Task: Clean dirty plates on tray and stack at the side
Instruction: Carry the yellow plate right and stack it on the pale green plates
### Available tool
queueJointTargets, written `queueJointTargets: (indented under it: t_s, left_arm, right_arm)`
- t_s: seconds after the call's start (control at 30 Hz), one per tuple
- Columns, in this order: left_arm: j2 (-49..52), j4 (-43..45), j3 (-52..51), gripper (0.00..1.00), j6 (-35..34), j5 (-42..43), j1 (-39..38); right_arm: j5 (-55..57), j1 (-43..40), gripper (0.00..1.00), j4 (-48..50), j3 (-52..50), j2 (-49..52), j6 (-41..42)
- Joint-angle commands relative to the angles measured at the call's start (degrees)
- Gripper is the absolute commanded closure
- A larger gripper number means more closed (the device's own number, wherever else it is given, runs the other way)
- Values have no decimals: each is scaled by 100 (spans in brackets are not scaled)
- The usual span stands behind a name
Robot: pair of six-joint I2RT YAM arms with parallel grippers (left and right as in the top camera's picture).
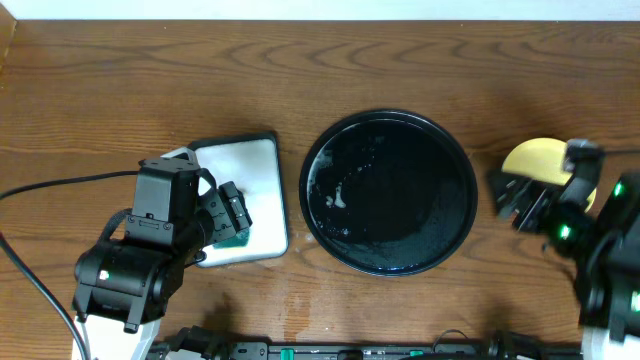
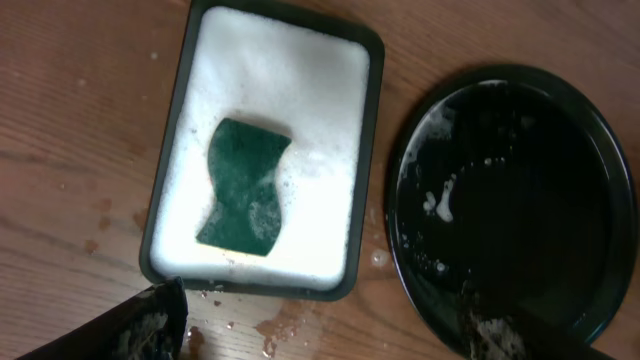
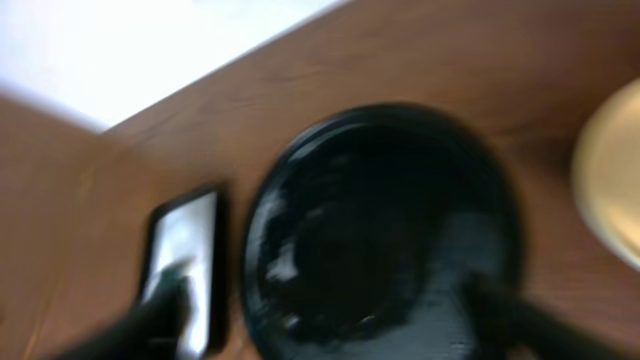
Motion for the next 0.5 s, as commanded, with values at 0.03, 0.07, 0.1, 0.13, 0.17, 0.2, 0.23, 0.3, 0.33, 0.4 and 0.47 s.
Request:
queueJointTargets:
  t_s: [0.03,0.07,0.1,0.13,0.17,0.2,0.23,0.3,0.33,0.4,0.47]
  left_arm:
    - [-9,-11,105,14,55,-9,22]
    - [-9,-13,105,14,55,-9,22]
    - [-9,-11,105,14,55,-9,22]
    - [-9,-13,105,14,55,-7,22]
    - [-9,-13,105,14,55,-9,22]
    - [-9,-13,105,14,55,-9,22]
    - [-9,-13,105,14,55,-7,22]
    - [-9,-11,105,14,55,-9,22]
    - [-9,-13,105,14,55,-9,22]
    - [-9,-13,105,14,55,-9,22]
    - [-9,-13,105,14,55,-9,22]
  right_arm:
    - [-291,498,1,-297,59,-813,-131]
    - [-254,551,1,-387,59,-981,-157]
    - [-238,560,1,-487,59,-1137,-160]
    - [-236,557,1,-544,59,-1239,-162]
    - [-238,557,1,-603,59,-1327,-162]
    - [-238,557,1,-695,59,-1416,-162]
    - [-238,557,1,-776,59,-1467,-160]
    - [-190,557,1,-931,59,-1532,-162]
    - [-114,557,1,-992,59,-1541,-164]
    - [94,557,1,-1025,59,-1539,-164]
    - [238,573,1,-1001,59,-1539,-164]
